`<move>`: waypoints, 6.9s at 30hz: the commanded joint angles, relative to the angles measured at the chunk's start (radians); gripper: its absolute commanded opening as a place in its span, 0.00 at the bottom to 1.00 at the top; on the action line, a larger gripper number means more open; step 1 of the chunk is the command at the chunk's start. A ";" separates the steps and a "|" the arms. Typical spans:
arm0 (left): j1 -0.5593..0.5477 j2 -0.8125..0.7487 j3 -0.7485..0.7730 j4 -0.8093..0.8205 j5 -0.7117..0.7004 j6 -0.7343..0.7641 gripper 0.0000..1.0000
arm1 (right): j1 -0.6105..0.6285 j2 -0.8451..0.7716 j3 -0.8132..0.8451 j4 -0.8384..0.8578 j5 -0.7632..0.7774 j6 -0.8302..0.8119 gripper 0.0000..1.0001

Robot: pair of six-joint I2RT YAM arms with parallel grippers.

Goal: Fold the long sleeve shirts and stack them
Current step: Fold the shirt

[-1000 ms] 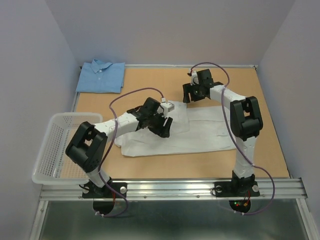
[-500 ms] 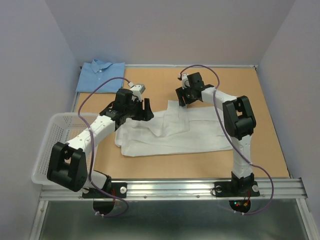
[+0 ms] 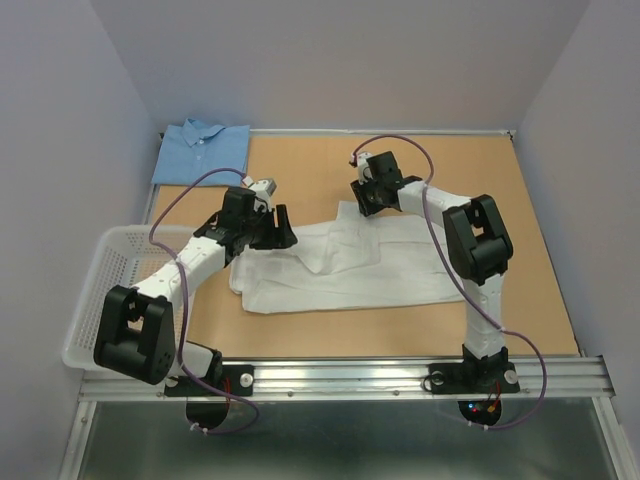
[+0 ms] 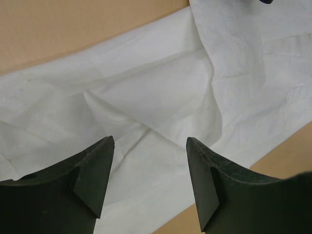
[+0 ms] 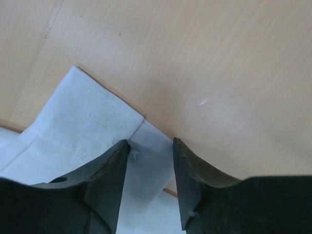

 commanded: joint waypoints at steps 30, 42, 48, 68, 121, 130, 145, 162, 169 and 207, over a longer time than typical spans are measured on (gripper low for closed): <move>0.059 -0.089 -0.022 0.028 0.046 -0.012 0.71 | -0.023 -0.059 0.127 -0.265 0.158 0.055 0.51; 0.062 -0.086 -0.030 0.040 0.049 -0.020 0.71 | -0.092 -0.110 0.182 -0.308 0.107 0.135 0.49; 0.065 -0.080 -0.039 0.051 0.056 -0.026 0.71 | -0.095 -0.062 0.174 -0.359 0.107 0.124 0.46; 0.069 -0.065 -0.039 0.049 0.063 -0.023 0.71 | -0.093 0.024 0.127 -0.363 0.041 0.178 0.45; 0.095 -0.129 -0.082 0.041 0.016 -0.040 0.70 | -0.032 -0.186 0.309 -0.518 0.238 0.445 0.01; 0.096 -0.100 -0.082 0.046 0.002 -0.014 0.70 | -0.079 -0.403 0.249 -0.595 0.373 0.531 0.01; 0.096 0.032 -0.066 0.083 -0.007 -0.094 0.64 | -0.104 -0.453 0.398 -0.592 0.367 0.503 0.01; 0.081 0.084 0.004 0.054 -0.107 -0.368 0.66 | -0.102 -0.413 0.440 -0.560 0.246 0.469 0.01; 0.076 0.181 0.035 0.058 -0.095 -0.399 0.63 | -0.102 -0.416 0.466 -0.550 0.219 0.452 0.01; 0.065 0.386 0.283 -0.043 0.074 0.069 0.57 | -0.102 -0.493 0.404 -0.543 0.224 0.377 0.01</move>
